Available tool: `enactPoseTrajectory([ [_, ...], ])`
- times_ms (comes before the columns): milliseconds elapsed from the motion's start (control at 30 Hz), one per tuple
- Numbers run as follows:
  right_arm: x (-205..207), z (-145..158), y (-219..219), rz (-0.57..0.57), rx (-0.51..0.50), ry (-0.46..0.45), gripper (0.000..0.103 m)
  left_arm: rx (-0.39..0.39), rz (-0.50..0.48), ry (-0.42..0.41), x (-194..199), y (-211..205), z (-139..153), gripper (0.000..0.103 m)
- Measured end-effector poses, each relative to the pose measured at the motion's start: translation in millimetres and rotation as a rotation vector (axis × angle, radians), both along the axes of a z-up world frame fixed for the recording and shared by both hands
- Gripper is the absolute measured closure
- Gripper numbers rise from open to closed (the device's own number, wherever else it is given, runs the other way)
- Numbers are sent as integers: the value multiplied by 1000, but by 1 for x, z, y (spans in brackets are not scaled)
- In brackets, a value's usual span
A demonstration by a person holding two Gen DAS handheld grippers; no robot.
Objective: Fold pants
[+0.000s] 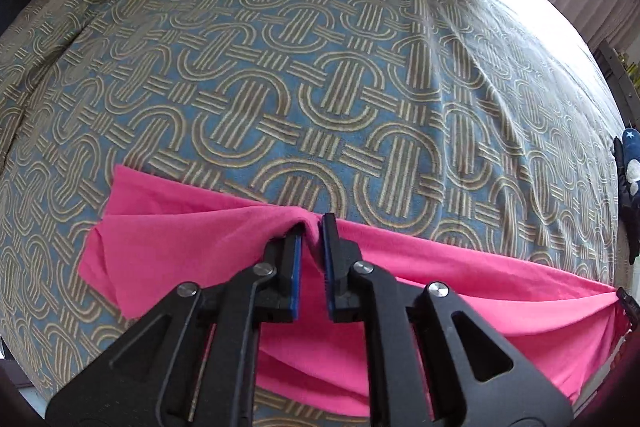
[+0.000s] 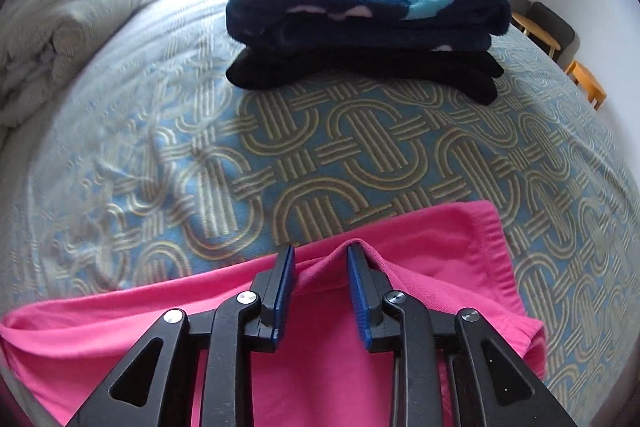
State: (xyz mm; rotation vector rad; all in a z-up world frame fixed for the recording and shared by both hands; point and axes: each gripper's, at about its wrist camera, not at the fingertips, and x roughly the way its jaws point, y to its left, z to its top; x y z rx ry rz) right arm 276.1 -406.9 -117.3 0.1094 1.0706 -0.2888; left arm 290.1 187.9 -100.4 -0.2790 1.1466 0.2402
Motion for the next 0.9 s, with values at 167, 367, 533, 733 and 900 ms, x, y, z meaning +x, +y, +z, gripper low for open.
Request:
enactPoseTrajectory([
  [167,3,9,-10,71,-116,26,56,-29,23,16,4,11,0,87],
  [367,-6,41,-43,5,-289,-16,34,-61,65,12,9,18,16,87],
  [533,-38,48,-49,76,-278,-39,33,-34,68,-8,3,18,34,86],
  [733,-37,19,-56,71,-461,24,33,143,115,-65,-6,23,60,69],
  [900,-17,20,-89,-128,-583,-82,33,152,78,-87,-26,17,72,68],
])
